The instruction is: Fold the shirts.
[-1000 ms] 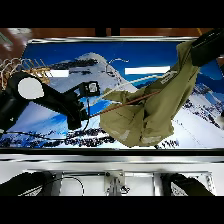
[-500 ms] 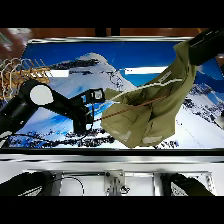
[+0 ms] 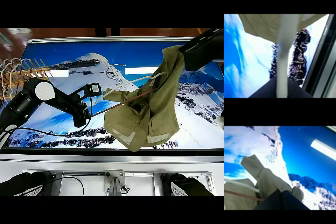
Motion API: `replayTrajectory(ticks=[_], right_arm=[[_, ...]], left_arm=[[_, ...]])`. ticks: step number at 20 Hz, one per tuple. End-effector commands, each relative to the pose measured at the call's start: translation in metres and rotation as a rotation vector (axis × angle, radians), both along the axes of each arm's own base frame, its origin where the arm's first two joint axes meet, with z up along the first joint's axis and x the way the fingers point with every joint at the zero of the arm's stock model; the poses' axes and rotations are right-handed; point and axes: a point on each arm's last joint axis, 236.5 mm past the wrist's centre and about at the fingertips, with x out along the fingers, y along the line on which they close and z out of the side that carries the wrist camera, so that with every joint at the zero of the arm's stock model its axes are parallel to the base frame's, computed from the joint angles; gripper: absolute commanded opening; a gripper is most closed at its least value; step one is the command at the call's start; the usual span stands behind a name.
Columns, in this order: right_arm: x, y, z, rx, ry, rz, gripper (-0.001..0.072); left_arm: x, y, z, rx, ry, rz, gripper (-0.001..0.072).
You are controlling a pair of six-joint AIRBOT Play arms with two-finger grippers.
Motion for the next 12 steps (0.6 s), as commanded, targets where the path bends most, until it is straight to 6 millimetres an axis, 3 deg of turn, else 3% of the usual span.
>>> replayTrajectory(ticks=[1,7,12], right_arm=[[0.001,0.001,0.003,0.004,-0.011,0.000,0.0080],[-0.009,0.020,0.003,0.072,0.021,0.063,0.0081],[-0.023,0.031,-0.004,0.093,0.081,0.108,0.0080]], left_arm=[[-0.008,0.010,-0.005,0.036,0.048,0.003,0.0051],[0.014,-0.025,0.004,-0.048,-0.096,-0.006,0.0051],[0.022,-0.041,-0.007,-0.072,-0.095,-0.002,0.0051]])
